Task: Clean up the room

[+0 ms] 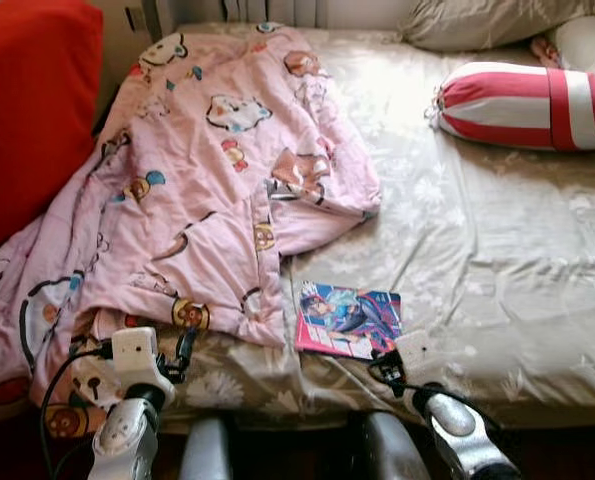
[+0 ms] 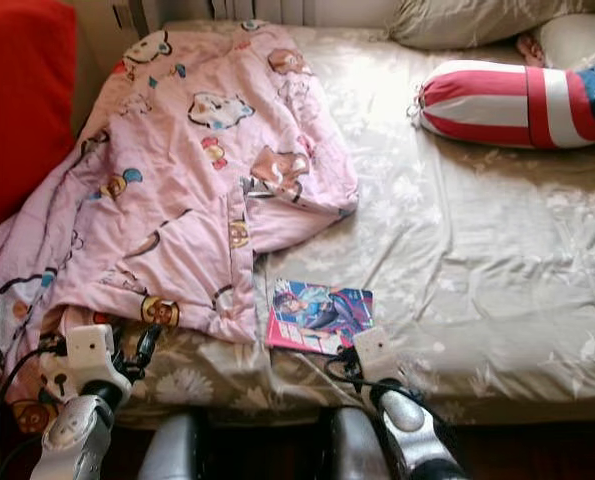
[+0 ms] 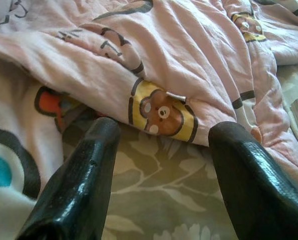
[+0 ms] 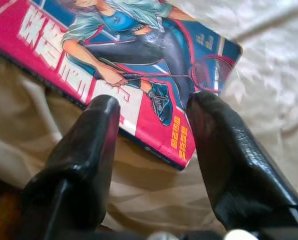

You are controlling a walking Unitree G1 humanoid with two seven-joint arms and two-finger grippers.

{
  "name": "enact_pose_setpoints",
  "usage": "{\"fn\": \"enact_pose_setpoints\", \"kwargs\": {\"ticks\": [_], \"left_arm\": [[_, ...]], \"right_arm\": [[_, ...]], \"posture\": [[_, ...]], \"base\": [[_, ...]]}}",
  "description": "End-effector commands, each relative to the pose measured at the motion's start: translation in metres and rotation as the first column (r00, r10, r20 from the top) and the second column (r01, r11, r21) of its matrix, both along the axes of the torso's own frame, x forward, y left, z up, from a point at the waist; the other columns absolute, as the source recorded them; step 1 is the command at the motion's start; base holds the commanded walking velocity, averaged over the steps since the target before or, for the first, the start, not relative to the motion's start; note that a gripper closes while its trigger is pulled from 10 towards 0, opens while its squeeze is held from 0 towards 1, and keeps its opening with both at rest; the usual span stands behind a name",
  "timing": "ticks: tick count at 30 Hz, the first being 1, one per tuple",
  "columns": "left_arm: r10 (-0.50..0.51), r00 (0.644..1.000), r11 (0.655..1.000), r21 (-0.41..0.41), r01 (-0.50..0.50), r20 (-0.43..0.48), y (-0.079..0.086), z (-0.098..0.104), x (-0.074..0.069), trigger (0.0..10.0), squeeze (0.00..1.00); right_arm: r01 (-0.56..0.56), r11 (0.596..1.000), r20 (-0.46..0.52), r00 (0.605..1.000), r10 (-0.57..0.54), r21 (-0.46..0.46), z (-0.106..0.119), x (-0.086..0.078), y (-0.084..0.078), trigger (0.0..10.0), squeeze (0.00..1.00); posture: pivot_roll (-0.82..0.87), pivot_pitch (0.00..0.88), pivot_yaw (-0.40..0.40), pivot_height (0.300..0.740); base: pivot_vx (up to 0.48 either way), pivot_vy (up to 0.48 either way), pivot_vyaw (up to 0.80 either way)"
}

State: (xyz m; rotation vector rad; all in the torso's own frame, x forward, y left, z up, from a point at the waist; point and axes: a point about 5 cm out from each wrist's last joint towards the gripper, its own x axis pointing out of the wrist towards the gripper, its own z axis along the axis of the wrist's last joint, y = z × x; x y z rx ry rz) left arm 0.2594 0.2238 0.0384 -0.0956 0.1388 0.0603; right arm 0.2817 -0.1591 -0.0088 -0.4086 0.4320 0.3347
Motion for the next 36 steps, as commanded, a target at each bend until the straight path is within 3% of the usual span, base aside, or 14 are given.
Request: {"fn": "enact_pose_setpoints", "kwargs": {"ticks": [1,3,7,9,10,13,14,15,27,36], "left_arm": [[0.010,1.000,1.000,0.002,-0.010,-0.015,0.003,-0.002,-0.004,10.0,0.00],[0.009,1.000,1.000,0.004,-0.009,-0.016,0.004,-0.002,-0.006,10.0,0.00],[0.010,1.000,1.000,0.007,-0.010,-0.016,0.006,-0.002,-0.010,10.0,0.00],[0.014,1.000,1.000,0.010,-0.014,-0.019,0.008,-0.002,-0.012,10.0,0.00],[0.020,1.000,1.000,0.013,-0.020,-0.024,0.010,-0.003,-0.015,10.0,0.00],[0.024,0.999,1.000,0.013,-0.023,-0.027,0.012,-0.003,-0.019,10.0,0.00],[0.020,0.999,1.000,0.016,-0.020,-0.037,0.013,-0.005,-0.023,10.0,0.00],[0.018,0.999,1.000,0.018,-0.017,-0.043,0.013,-0.005,-0.026,10.0,0.00],[0.006,0.998,1.000,0.015,-0.005,-0.065,0.009,-0.002,-0.051,10.0,0.00],[-0.016,0.998,1.000,0.025,0.018,-0.059,0.006,0.012,-0.055,10.0,0.00]], "right_arm": [[-0.074,0.990,-0.037,0.997,0.070,-0.116,-0.005,-0.003,0.001,10.0,0.00],[-0.104,0.974,-0.043,0.994,0.097,-0.203,-0.006,-0.002,0.000,10.0,0.00],[-0.129,0.964,-0.073,0.991,0.114,-0.233,-0.006,-0.001,-0.002,10.0,0.00],[-0.141,0.946,-0.079,0.989,0.123,-0.291,-0.007,-0.001,-0.005,10.0,0.04],[-0.145,0.933,-0.075,0.989,0.127,-0.328,-0.007,0.000,-0.008,10.0,1.00],[-0.138,0.921,-0.076,0.990,0.118,-0.365,-0.007,0.000,-0.011,10.0,1.00],[-0.134,0.913,-0.081,0.990,0.112,-0.384,-0.007,0.000,-0.013,10.0,0.07],[-0.151,0.890,-0.082,0.988,0.129,-0.430,-0.008,-0.001,-0.015,10.0,0.00],[-0.110,0.870,-0.037,0.994,0.105,-0.481,-0.005,0.000,-0.029,10.0,0.00],[-0.103,0.866,-0.015,0.994,0.110,-0.490,-0.004,0.001,-0.027,10.0,0.00]], "posture": [[0.16,0.183,-0.064,0.596],[0.17,0.188,-0.062,0.596],[0.18,0.192,-0.060,0.596],[0.19,0.199,-0.057,0.596],[0.20,0.203,-0.055,0.596],[0.20,0.209,-0.050,0.596],[0.19,0.215,-0.048,0.596],[0.19,0.222,-0.044,0.596],[0.20,0.289,-0.024,0.596],[0.22,0.370,0.000,0.596]], "base": [[0.000,0.000,0.00],[0.000,0.000,0.00],[0.000,0.000,0.00],[0.000,0.000,0.00],[0.000,0.000,0.00],[0.000,0.000,0.00],[0.000,0.000,0.00],[0.000,0.000,0.00],[0.000,0.000,0.00],[0.000,0.000,0.00]]}}
